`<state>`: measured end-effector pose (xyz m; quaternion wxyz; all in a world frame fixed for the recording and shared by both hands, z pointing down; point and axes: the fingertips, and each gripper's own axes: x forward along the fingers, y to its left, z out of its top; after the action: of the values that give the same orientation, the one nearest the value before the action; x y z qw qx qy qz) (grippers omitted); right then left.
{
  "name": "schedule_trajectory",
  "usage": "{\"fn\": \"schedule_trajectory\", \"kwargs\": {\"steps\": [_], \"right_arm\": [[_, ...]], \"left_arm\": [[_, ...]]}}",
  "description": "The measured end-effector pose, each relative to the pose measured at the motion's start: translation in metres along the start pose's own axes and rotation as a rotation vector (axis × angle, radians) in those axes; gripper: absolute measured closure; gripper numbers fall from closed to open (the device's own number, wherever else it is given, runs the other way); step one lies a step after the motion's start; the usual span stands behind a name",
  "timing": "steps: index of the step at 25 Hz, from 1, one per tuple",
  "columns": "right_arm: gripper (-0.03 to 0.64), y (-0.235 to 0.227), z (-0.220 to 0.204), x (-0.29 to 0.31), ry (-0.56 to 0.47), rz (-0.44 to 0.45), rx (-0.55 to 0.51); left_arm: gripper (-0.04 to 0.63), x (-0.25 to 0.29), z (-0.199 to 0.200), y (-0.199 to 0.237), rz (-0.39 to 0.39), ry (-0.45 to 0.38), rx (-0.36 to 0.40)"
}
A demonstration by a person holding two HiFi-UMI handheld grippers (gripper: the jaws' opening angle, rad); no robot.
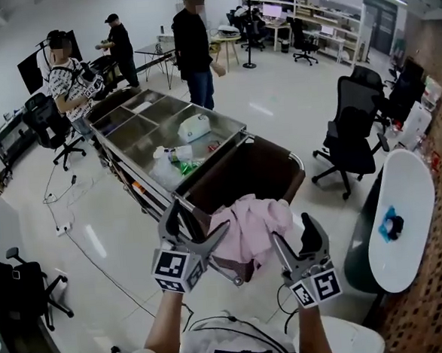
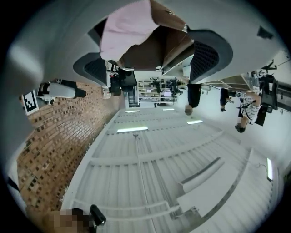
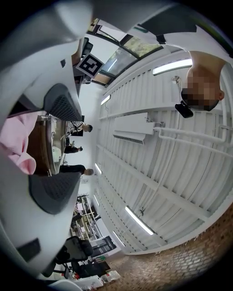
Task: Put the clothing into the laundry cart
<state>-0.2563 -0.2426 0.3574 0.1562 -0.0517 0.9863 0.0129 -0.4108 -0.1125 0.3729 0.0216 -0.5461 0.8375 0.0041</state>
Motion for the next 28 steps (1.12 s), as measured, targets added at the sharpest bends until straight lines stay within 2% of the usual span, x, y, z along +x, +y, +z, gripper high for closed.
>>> {"fn": "schedule_trajectory", "kwargs": {"steps": [6,10,13,17,24,28], "right_arm": [[0.253,-0.008,0.003,-0.013,0.003,-0.035,-0.018],[0.253,-0.01,0.005,-0.019,-0.002,-0.061,-0.048],[0.253,-0.013,0.005,-0.023,0.006,-0.092,-0.083],[0.256,-0.012,0.0,-0.027,0.072,-0.131,-0.145],[0.258,-0.016,-0.007,-0.028,0.093,-0.136,-0.194],[0.258,-0.015,-0.009,-0.026,0.096,-0.124,-0.196]], "left_arm": [[0.046,0.0,0.013,-0.036,0.014,-0.07,0.008],[0.057,-0.003,-0.001,-0.04,0.033,-0.061,0.053],[0.076,-0.005,0.001,-0.041,0.077,-0.067,0.046],[0.083,-0.007,-0.009,-0.041,0.087,-0.054,0.101],[0.083,-0.006,-0.014,-0.044,0.085,-0.052,0.105],[0.083,-0.005,-0.007,-0.047,0.099,-0.062,0.07]]}}
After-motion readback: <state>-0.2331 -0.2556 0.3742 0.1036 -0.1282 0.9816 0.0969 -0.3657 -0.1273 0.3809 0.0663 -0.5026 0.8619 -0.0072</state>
